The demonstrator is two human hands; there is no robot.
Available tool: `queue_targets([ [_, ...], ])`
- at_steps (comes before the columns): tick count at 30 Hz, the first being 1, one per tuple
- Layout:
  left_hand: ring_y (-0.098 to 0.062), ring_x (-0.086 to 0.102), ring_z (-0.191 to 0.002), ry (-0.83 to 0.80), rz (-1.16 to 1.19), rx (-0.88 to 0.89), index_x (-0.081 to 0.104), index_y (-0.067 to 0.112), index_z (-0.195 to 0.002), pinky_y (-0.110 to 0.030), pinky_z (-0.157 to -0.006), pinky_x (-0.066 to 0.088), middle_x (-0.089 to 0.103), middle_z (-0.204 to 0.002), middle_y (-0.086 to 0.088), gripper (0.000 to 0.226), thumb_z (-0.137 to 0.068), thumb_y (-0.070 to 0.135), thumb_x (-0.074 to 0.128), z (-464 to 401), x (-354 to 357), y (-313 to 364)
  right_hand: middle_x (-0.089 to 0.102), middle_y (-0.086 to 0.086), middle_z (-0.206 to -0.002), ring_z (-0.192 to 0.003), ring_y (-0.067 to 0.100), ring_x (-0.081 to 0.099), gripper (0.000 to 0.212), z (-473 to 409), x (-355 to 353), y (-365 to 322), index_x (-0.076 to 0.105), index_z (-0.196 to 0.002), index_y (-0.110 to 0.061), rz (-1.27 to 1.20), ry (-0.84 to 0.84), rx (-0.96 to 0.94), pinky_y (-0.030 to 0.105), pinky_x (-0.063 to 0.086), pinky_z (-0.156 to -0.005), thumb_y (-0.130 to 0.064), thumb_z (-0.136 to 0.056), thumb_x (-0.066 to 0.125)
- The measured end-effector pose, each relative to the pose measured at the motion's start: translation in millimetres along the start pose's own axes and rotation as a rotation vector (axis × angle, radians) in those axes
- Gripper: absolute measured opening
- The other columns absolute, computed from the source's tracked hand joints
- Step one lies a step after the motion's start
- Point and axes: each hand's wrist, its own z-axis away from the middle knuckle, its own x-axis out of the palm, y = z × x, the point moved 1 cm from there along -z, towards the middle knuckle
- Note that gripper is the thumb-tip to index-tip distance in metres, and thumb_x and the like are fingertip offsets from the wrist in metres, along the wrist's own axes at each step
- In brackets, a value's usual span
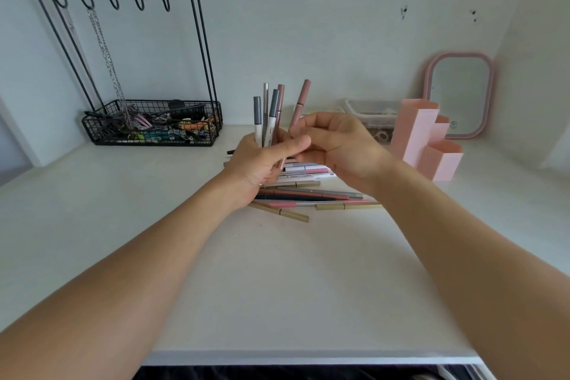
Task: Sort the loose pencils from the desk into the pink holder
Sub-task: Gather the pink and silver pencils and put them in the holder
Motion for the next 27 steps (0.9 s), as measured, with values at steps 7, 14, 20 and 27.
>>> queue_targets([
  [7, -0.005, 0.037, -0.035, 0.003, -0.169, 0.046, 0.063, 0.014, -0.069, -0.016, -0.039, 0.028, 0.046, -0.045, 0.009, 0.023, -0.073, 0.008, 0.084, 1, 5, -4, 0.068, 0.006, -0.075, -0.063, 0.012, 0.059, 0.005, 0, 3, 4, 0.073, -0.086, -0.003, 0.183, 0.092, 0.024, 0.022, 0.046, -0.058, -0.005, -0.082, 0.075],
  [14, -0.008, 0.037, -0.038, 0.127, -0.275, 0.027, 0.047, 0.015, -0.06, -0.021, -0.045, 0.03, 0.04, -0.045, 0.006, 0.034, -0.09, 0.02, 0.062, -4, 2, -9, 0.062, -0.001, -0.068, -0.059, 0.01, 0.05, 0.022, -2, 6, 9, 0.075, -0.093, -0.001, 0.226, 0.121, 0.082, 0.024, 0.042, -0.056, -0.021, -0.086, 0.075],
  [20, -0.022, 0.055, -0.059, 0.199, -0.085, 0.037, 0.045, 0.02, -0.052, -0.031, -0.054, 0.044, 0.062, -0.06, -0.005, 0.054, -0.099, 0.043, 0.059, -8, -9, -3, 0.068, 0.016, -0.074, -0.063, 0.015, 0.056, 0.034, -2, -25, -10, 0.074, -0.085, -0.003, 0.838, 0.007, 0.049, 0.026, 0.047, -0.065, -0.036, -0.087, 0.072],
  [27, -0.014, 0.041, -0.043, 0.238, -0.019, -0.034, 0.045, 0.019, -0.066, -0.023, -0.044, 0.035, 0.039, -0.048, 0.005, 0.045, -0.098, 0.048, 0.059, -4, -7, 3, 0.073, -0.017, -0.09, -0.09, 0.001, 0.066, 0.01, 6, -36, -9, 0.079, -0.091, -0.028, 1.155, -0.35, 0.201, 0.019, 0.045, -0.083, -0.032, -0.082, 0.077],
])
